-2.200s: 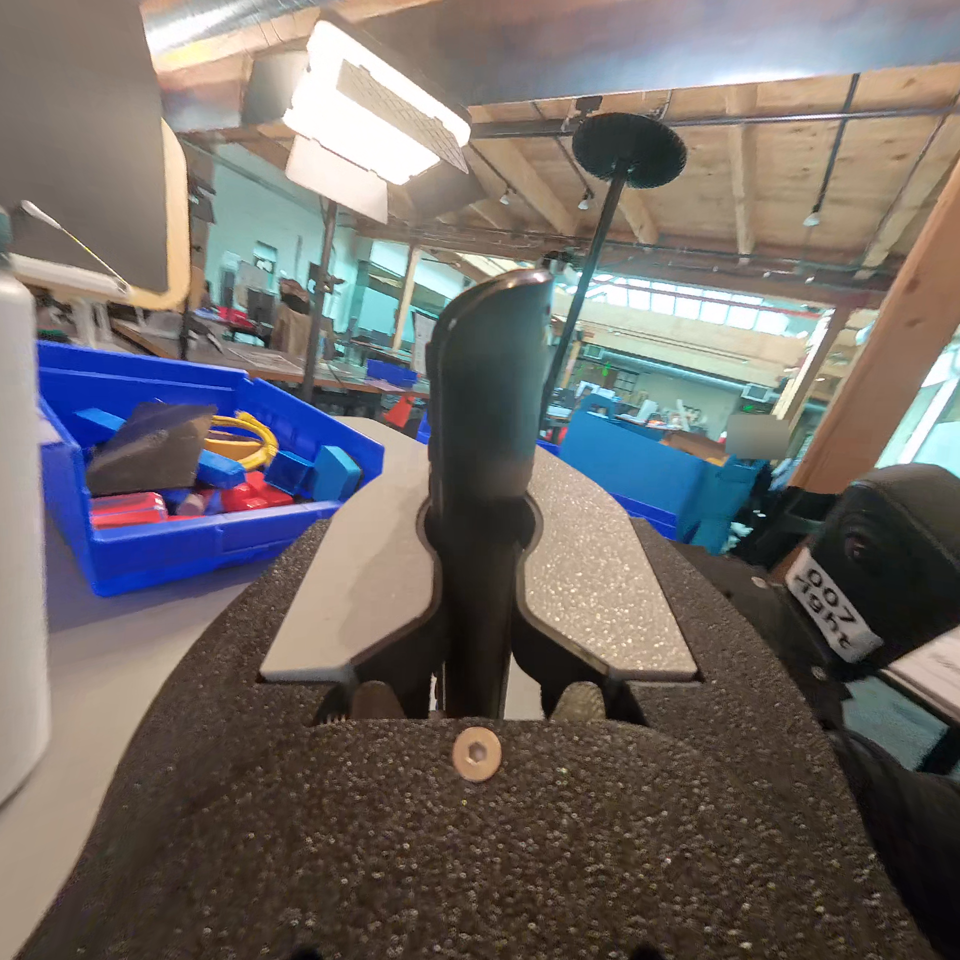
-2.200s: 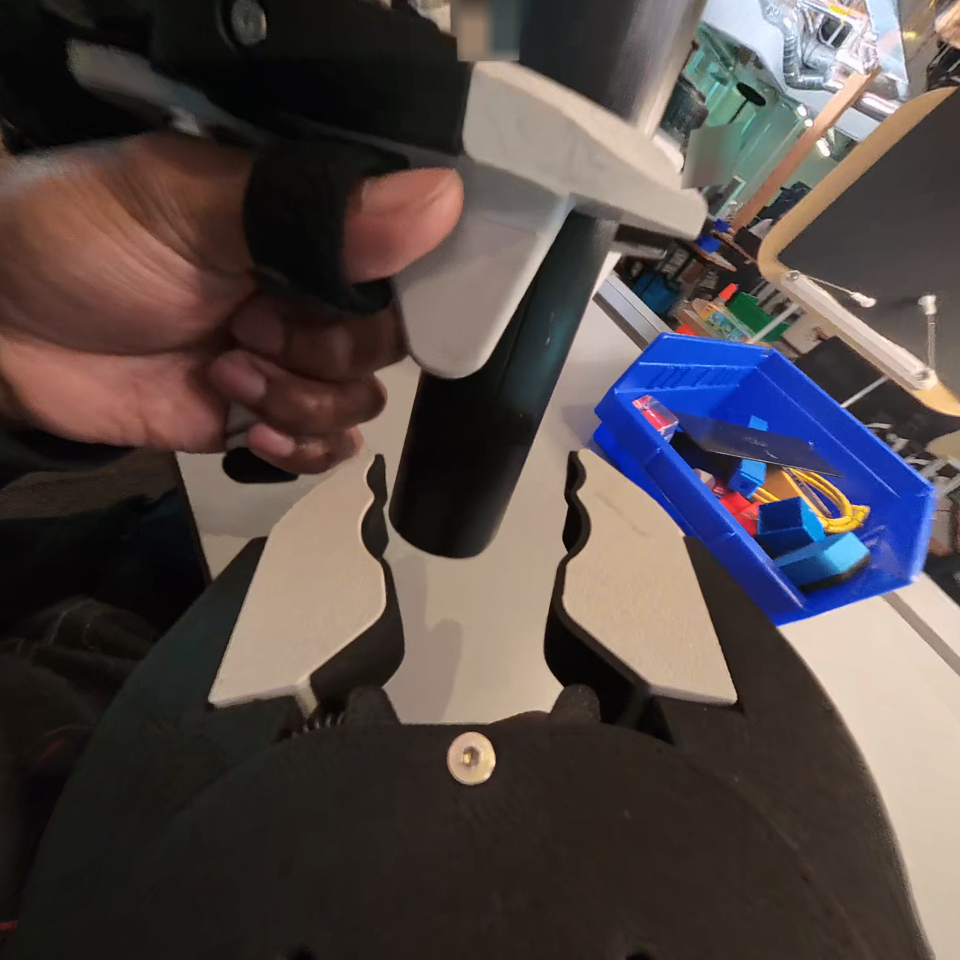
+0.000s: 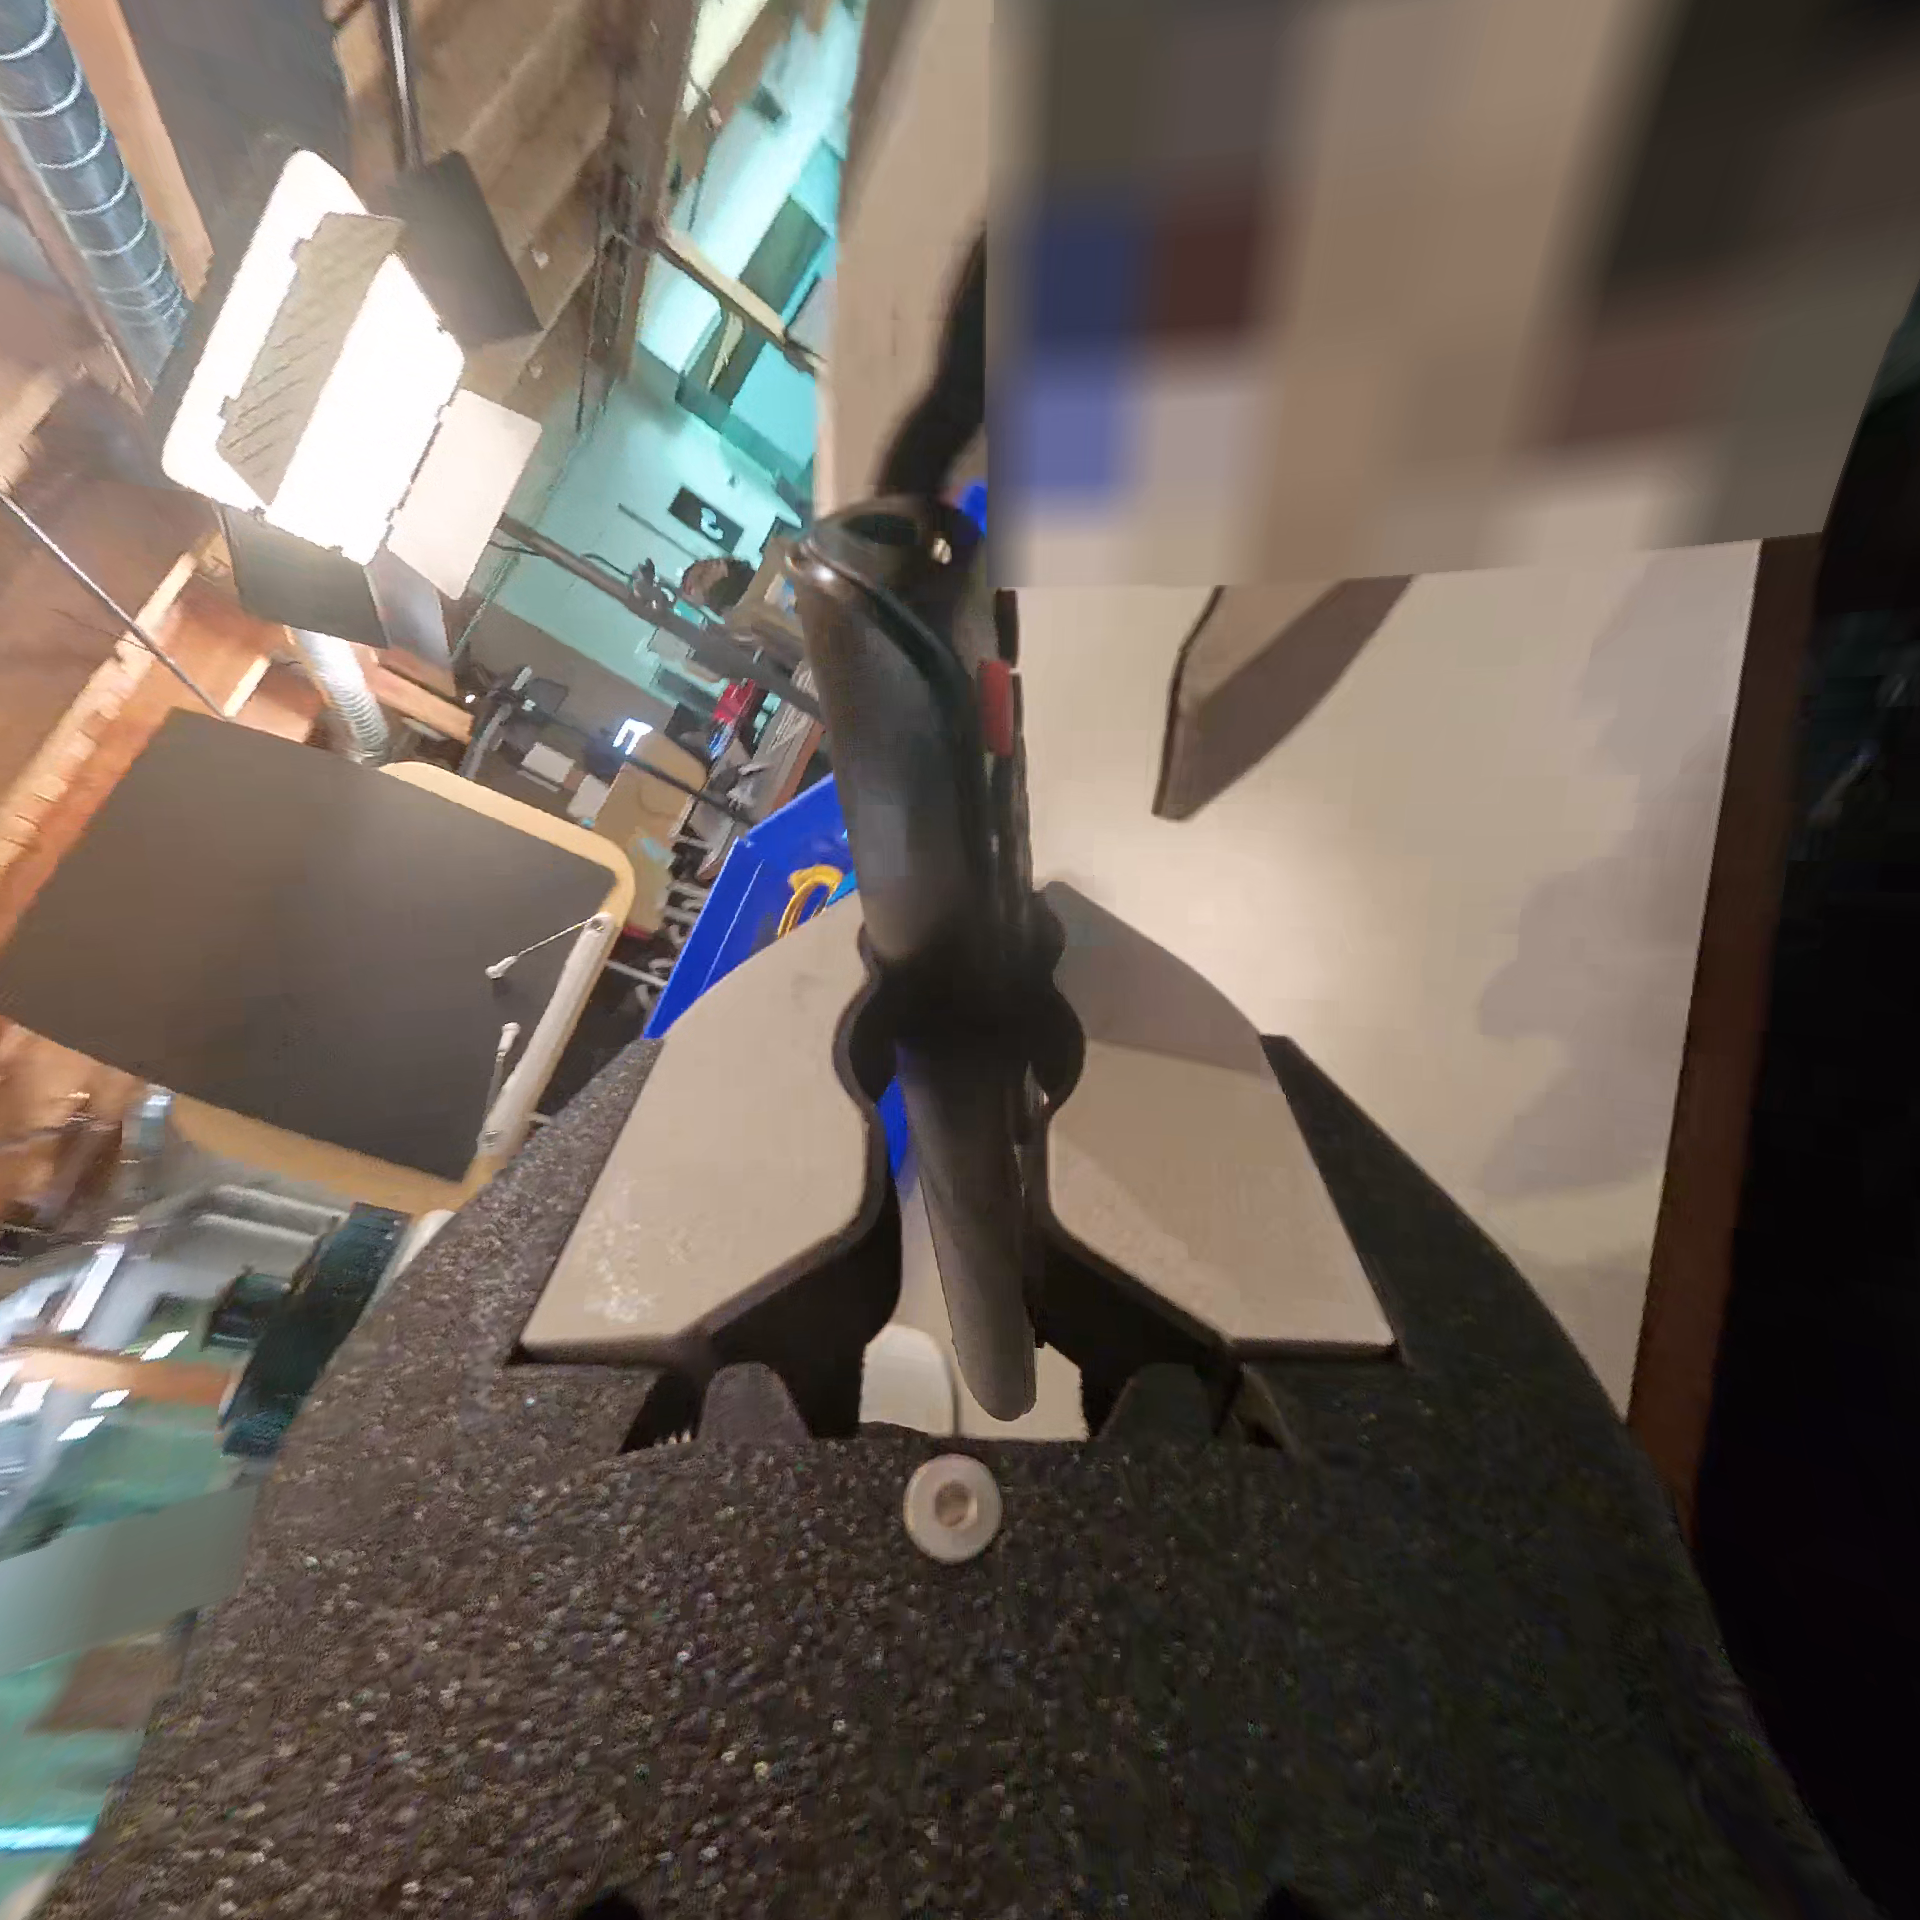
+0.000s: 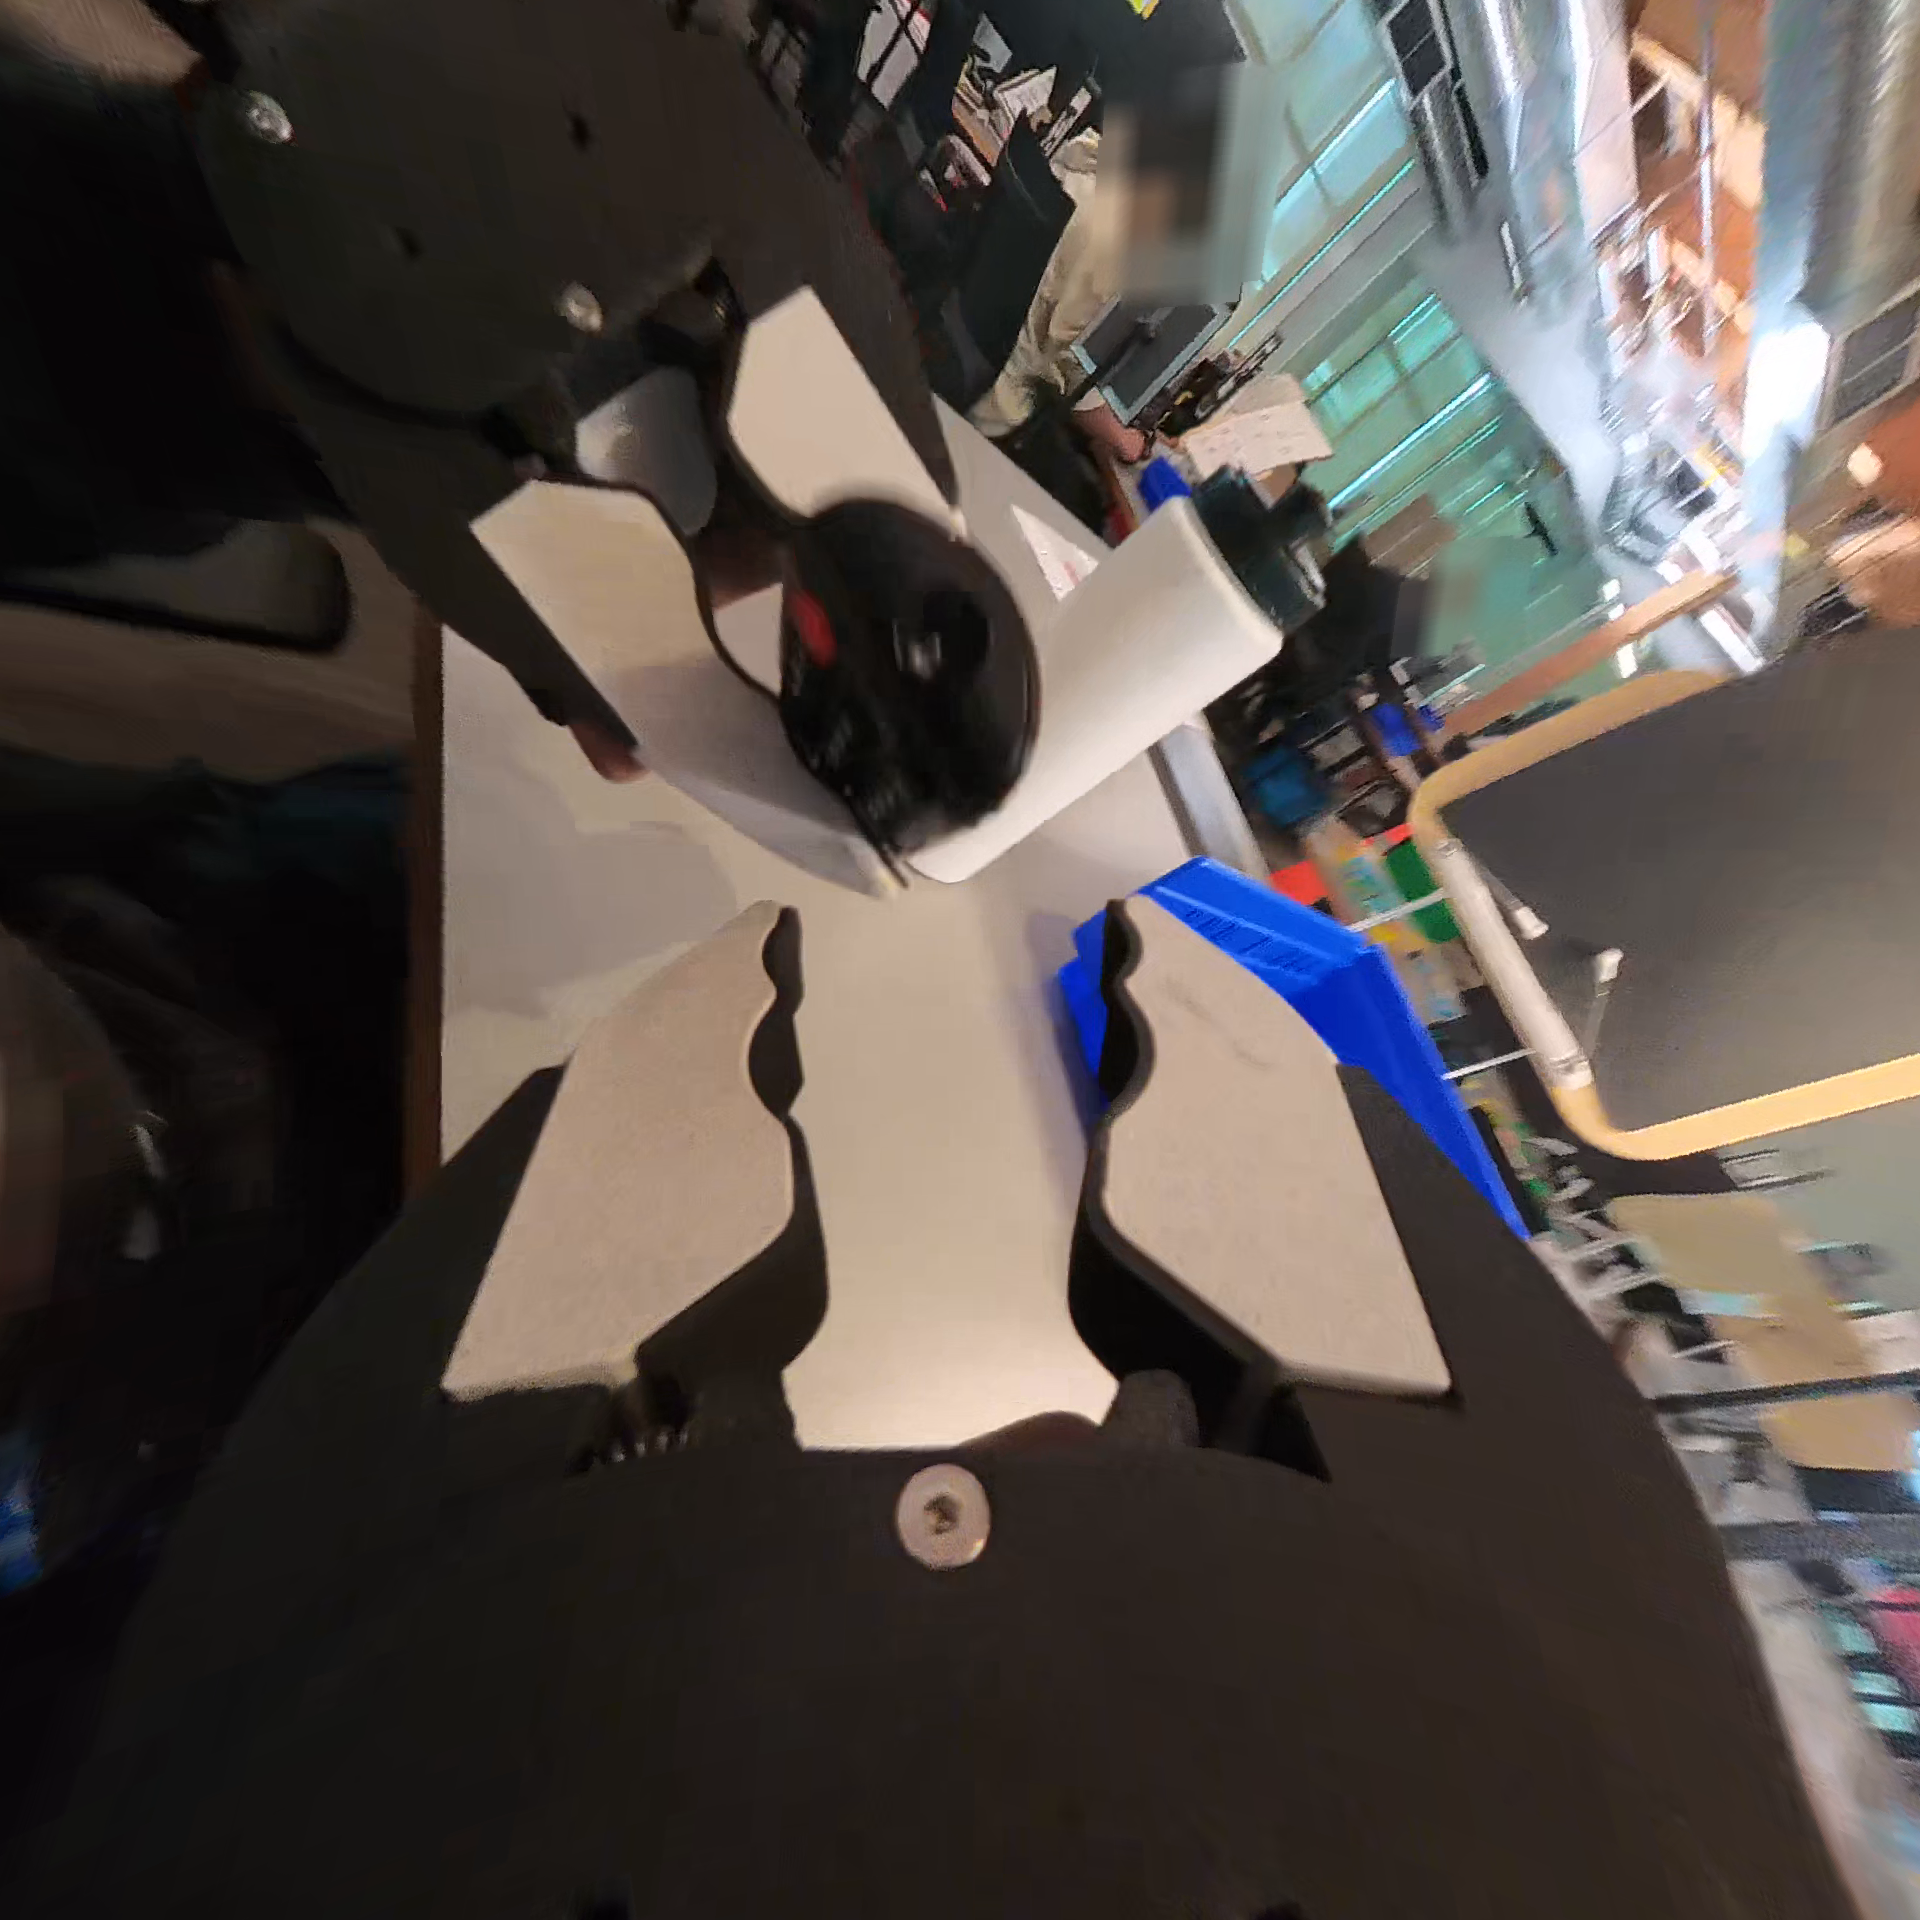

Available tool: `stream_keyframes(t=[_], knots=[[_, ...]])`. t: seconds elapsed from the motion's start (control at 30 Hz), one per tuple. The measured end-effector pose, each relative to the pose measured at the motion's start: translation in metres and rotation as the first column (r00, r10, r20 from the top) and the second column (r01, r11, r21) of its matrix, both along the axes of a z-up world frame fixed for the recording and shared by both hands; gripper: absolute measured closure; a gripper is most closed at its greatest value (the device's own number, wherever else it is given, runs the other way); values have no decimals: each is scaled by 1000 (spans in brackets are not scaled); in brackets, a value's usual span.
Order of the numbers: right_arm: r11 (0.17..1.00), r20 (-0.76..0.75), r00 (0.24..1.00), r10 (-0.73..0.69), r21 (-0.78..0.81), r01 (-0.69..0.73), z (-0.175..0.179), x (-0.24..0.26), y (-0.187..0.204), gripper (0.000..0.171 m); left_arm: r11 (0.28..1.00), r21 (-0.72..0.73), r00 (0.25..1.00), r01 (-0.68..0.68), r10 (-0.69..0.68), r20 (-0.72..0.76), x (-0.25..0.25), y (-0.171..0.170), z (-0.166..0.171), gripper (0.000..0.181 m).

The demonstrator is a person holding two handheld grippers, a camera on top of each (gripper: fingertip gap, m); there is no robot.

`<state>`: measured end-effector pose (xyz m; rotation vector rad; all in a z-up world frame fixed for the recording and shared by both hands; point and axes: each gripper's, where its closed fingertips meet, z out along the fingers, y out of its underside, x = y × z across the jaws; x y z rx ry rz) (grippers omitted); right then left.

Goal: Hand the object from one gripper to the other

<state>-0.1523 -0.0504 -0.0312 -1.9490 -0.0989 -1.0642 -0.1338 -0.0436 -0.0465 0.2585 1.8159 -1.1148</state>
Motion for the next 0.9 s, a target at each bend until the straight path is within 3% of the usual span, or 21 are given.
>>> stream_keyframes(t=[0.23, 0.33, 0.4, 0.5, 0.63, 0.7, 0.73, 0.8, 0.9], knots=[[959, 140, 990, 26, -282, 15, -29, -7, 5, 122, 962, 258, 987, -87, 49, 151, -3, -9, -31, 158], [940, 169, 985, 45, -340, 15, -38, -5, 8, 142, 945, 298, 979, -132, 76, 192, -1, -10, -35, 157], [936, 168, 984, 54, -352, 8, -41, -3, 9, 146, 948, 285, 979, -140, 90, 183, 1, -10, -36, 156], [959, 158, 986, 53, -283, -6, -32, 2, 7, 147, 985, 139, 990, -102, 86, 113, 6, -8, -24, 143], [994, 118, 990, 79, -85, -69, -5, 5, -6, 147, 970, -240, 998, 26, -39, -50, 6, 9, 18, 117], [988, 48, 989, 141, 57, -143, 8, 3, -14, 147, 869, -478, 980, 127, -185, -77, 1, 25, 46, 115], [974, 6, 983, 184, 134, -184, 13, 2, -18, 147, 786, -593, 961, 174, -268, -72, -2, 35, 58, 115], [922, -79, 955, 287, 293, -253, 22, 1, -26, 147, 567, -794, 896, 221, -440, -65, -4, 60, 78, 114], [795, -162, 885, 437, 529, -297, 39, 0, -35, 147, 234, -962, 694, 141, -716, -73, 5, 83, 86, 115]])
